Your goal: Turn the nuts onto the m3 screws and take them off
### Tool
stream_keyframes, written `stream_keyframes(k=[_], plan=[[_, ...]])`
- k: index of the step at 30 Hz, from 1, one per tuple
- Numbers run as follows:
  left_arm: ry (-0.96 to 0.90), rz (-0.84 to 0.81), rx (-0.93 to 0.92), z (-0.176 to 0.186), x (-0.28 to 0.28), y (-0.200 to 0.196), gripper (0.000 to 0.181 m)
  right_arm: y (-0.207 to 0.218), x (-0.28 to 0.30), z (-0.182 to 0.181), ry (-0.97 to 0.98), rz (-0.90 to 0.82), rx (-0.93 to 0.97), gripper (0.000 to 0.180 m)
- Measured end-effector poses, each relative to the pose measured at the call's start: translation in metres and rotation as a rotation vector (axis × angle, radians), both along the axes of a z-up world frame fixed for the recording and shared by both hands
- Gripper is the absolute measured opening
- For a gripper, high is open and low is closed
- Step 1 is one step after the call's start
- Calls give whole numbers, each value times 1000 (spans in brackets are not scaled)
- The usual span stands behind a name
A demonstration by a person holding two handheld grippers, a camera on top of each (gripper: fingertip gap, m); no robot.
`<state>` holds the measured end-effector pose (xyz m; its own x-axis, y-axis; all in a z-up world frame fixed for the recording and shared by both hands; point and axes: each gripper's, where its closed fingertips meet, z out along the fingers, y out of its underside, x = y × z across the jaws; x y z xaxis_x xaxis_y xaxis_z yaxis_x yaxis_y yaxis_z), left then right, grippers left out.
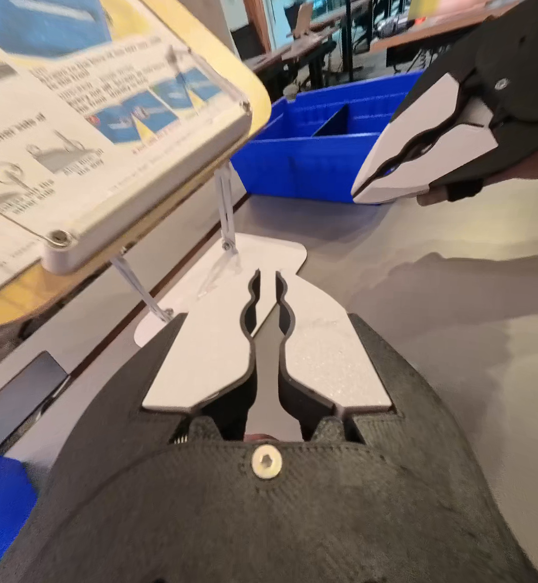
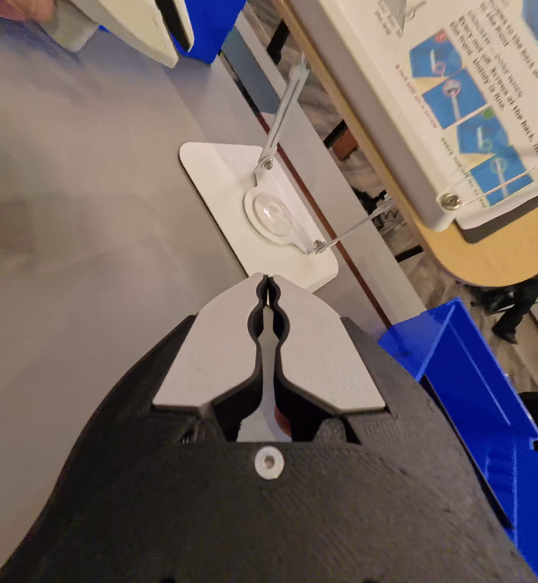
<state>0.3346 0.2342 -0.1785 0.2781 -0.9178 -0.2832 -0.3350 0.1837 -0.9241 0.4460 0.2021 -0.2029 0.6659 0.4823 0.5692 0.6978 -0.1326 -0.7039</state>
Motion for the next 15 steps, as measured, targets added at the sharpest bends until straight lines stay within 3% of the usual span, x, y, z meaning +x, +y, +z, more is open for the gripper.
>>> stream_keyframes(k=[5,15], plan=[[44,23,-15,-21,13,1,5,1,0,-7,32,-26,-49,0],[81,85,17,-27,19,4,1,0,-2,-16,-1,-19,-55,0]])
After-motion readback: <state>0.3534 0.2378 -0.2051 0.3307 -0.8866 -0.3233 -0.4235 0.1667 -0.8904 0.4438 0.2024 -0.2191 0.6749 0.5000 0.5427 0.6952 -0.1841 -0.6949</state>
